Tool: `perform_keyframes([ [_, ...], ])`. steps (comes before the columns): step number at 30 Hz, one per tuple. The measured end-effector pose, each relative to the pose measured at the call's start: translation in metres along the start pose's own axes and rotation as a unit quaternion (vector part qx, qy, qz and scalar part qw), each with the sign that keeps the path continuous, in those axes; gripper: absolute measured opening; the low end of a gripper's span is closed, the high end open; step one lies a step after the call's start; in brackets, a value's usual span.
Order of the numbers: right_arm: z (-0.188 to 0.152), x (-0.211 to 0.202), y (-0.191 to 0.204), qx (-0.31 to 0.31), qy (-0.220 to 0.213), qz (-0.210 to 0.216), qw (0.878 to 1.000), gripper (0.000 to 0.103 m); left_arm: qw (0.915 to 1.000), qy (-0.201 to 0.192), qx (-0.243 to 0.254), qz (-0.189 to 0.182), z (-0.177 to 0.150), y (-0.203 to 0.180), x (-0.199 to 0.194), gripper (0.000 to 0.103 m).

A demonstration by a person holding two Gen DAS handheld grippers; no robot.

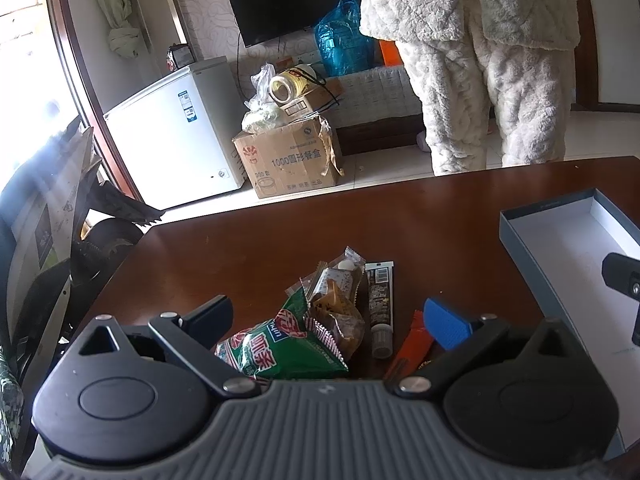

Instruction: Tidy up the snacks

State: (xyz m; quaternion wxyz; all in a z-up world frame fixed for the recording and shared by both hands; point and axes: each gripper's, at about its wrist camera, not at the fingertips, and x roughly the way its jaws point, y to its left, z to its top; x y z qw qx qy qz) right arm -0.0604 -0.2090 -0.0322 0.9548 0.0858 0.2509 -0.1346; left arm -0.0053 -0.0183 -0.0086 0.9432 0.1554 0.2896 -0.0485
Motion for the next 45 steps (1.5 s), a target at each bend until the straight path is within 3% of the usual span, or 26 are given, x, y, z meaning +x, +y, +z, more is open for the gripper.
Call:
perform_keyframes([
  [20, 0.012, -0.013, 0.004, 0.003, -0.023, 0.013, 1.0, 0.103, 0.9999, -0.005, -0.009, 0.0, -0.005, 0.021, 0.0, 0.102],
  [30, 0.005, -0.02, 0.049, -0.03, -0.013, 0.037, 0.999, 0.103, 0.9999, -0.008, -0.014, -0.001, -0.015, 0.055, -0.003, 0.1],
  [36, -0.012, -0.021, 0.077, -0.058, 0.004, 0.064, 0.996, 0.103, 0.9998, 0.013, -0.012, -0.006, -0.041, 0.086, 0.004, 0.1],
  [40, -0.025, -0.02, 0.095, -0.078, 0.017, 0.081, 0.994, 0.103, 0.9988, 0.036, -0.015, -0.03, -0.063, 0.098, 0.011, 0.1],
  [45, -0.044, -0.015, 0.114, -0.115, 0.047, 0.091, 0.988, 0.089, 0.9953, 0.07, -0.035, -0.058, -0.088, 0.1, 0.019, 0.095],
])
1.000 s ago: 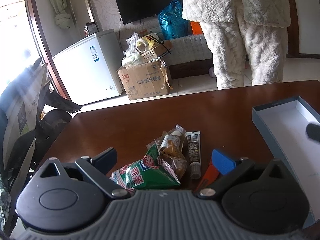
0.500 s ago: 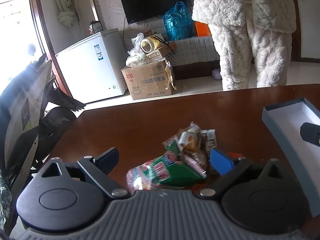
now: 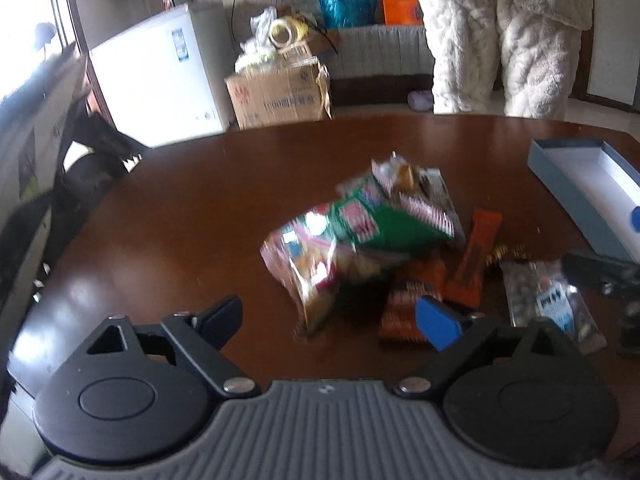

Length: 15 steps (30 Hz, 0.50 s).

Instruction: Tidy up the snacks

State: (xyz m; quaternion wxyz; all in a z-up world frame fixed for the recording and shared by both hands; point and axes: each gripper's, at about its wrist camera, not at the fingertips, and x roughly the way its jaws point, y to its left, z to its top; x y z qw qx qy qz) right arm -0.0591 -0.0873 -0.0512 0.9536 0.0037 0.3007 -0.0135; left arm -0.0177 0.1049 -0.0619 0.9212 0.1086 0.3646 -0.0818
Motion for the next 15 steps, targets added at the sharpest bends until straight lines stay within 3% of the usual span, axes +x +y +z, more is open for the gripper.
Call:
perform_keyframes([
  [5, -0.017, 0.014, 0.006, -0.006, 0.036, -0.001, 0.999, 0.078, 0.9995, 0.024, 0.001, -0.019, -0.021, -0.009, 0.006, 0.083],
  [11, -0.031, 0.026, 0.004, -0.003, 0.062, 0.004, 0.998, 0.073, 0.9985, 0.042, 0.005, -0.036, -0.037, -0.029, 0.01, 0.076],
  [15, -0.035, 0.036, -0.003, 0.012, 0.075, 0.014, 0.997, 0.073, 0.9988, 0.033, 0.01, -0.034, -0.044, -0.042, 0.007, 0.071],
])
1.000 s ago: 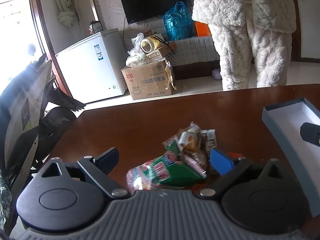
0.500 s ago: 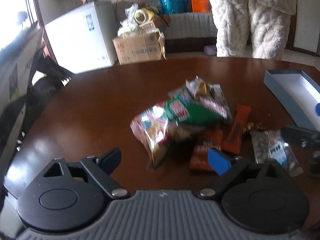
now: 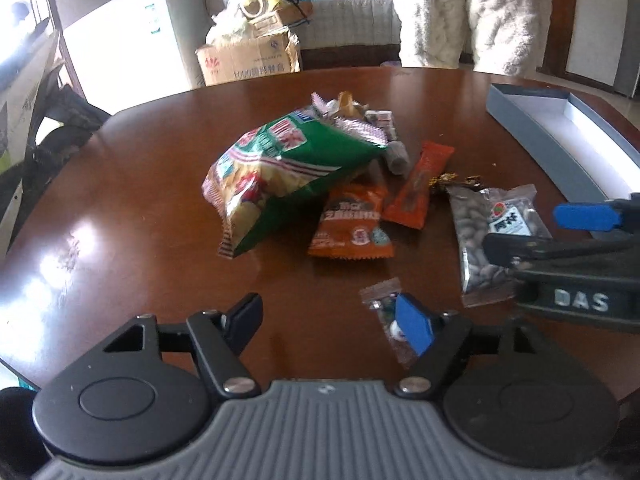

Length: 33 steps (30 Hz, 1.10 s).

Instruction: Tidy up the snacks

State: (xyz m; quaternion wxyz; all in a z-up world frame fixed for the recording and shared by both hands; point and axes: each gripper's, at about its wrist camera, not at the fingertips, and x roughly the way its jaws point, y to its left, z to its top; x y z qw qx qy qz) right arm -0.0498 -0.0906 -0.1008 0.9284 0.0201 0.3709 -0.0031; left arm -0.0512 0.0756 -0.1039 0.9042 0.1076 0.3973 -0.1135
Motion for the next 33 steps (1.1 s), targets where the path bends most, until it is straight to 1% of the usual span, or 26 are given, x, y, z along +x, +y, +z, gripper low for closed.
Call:
perform_keyframes([
  [2, -0.001, 0.004, -0.003, 0.009, 0.004, 0.004, 1.0, 0.073, 1.0, 0.002, -0.003, -0.005, 0.0, -0.004, -0.002, 0.065],
  [6, -0.002, 0.007, -0.006, 0.015, 0.005, 0.008, 1.0, 0.073, 0.9998, -0.005, 0.015, -0.008, -0.005, -0.014, -0.004, 0.063],
  [8, -0.003, 0.008, -0.006, 0.016, 0.005, 0.01, 1.0, 0.073, 0.9998, -0.011, 0.017, -0.008, -0.008, -0.016, -0.006, 0.059],
  [16, -0.007, 0.009, -0.005, 0.01, -0.001, 0.013, 1.0, 0.073, 0.9997, -0.023, 0.01, -0.007, -0.016, -0.017, -0.005, 0.056],
  [18, -0.007, 0.01, -0.004, 0.006, -0.003, 0.015, 1.0, 0.073, 0.9996, -0.026, 0.006, -0.011, -0.019, -0.017, -0.004, 0.053],
  [19, -0.008, 0.011, -0.003, 0.003, -0.004, 0.015, 1.0, 0.073, 0.9995, -0.028, 0.002, -0.011, -0.019, -0.016, -0.004, 0.049],
  [21, -0.008, 0.012, -0.001, -0.003, -0.006, 0.016, 1.0, 0.073, 0.9996, -0.024, -0.003, -0.017, -0.02, -0.015, 0.0, 0.048],
  [24, -0.008, 0.015, -0.001, -0.004, -0.007, 0.017, 1.0, 0.073, 0.9994, -0.028, -0.01, -0.02, -0.018, -0.014, 0.003, 0.048],
  [26, -0.006, 0.017, -0.001, -0.004, -0.007, 0.019, 1.0, 0.073, 0.9991, -0.039, -0.011, -0.017, -0.016, -0.013, 0.002, 0.048],
  [28, -0.005, 0.018, 0.0, -0.005, -0.006, 0.021, 1.0, 0.071, 0.999, -0.041, -0.007, -0.018, -0.014, -0.012, 0.003, 0.048],
  [30, -0.004, 0.02, 0.002, -0.007, -0.005, 0.024, 1.0, 0.067, 0.9991, -0.037, -0.008, -0.019, -0.013, -0.012, 0.005, 0.045],
  [33, -0.002, 0.022, 0.004, -0.01, -0.004, 0.025, 1.0, 0.064, 0.9993, -0.031, -0.008, -0.02, -0.014, -0.011, 0.008, 0.044],
])
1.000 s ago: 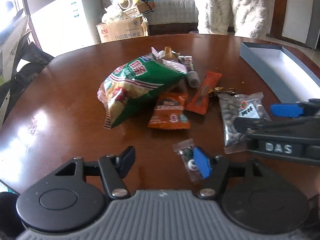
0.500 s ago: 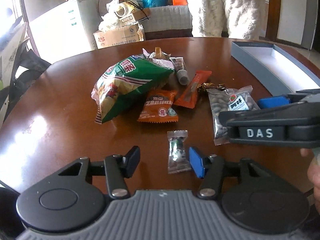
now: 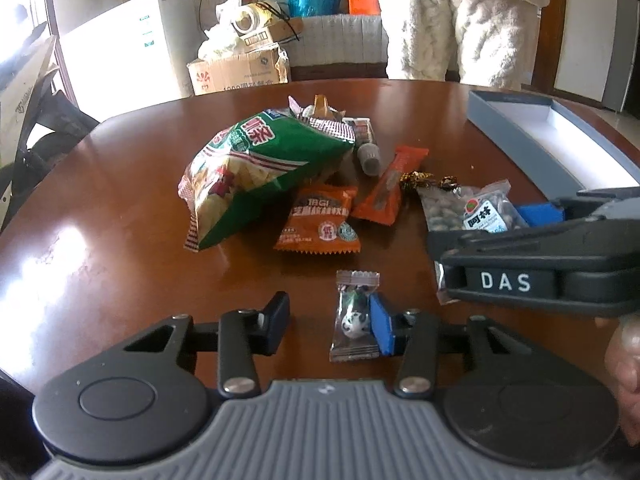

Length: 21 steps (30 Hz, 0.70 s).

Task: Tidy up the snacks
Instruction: 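Grasp the small wrapped candy with the left tool while the right tool grasps the nut bag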

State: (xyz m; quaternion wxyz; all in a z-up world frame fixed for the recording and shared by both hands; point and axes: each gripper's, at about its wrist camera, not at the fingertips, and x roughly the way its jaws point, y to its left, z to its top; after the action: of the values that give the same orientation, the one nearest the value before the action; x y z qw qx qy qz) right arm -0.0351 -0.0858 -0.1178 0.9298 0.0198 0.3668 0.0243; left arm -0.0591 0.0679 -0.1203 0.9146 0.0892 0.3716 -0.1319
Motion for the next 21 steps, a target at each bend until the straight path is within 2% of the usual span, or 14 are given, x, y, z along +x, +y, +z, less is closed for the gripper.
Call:
perform_keyframes([
  [10, 0.0002, 0.0021, -0.0001, 0.003, 0.0, -0.006, 1.0, 0.063, 0.9999, -0.004, 0.01, 0.0, 0.0017, -0.0031, 0.0019, 0.039],
  [21, 0.0017, 0.0014, -0.0029, 0.018, 0.005, -0.012, 1.0, 0.062, 0.9999, -0.005, 0.01, -0.008, 0.0019, -0.0031, 0.0031, 0.03],
])
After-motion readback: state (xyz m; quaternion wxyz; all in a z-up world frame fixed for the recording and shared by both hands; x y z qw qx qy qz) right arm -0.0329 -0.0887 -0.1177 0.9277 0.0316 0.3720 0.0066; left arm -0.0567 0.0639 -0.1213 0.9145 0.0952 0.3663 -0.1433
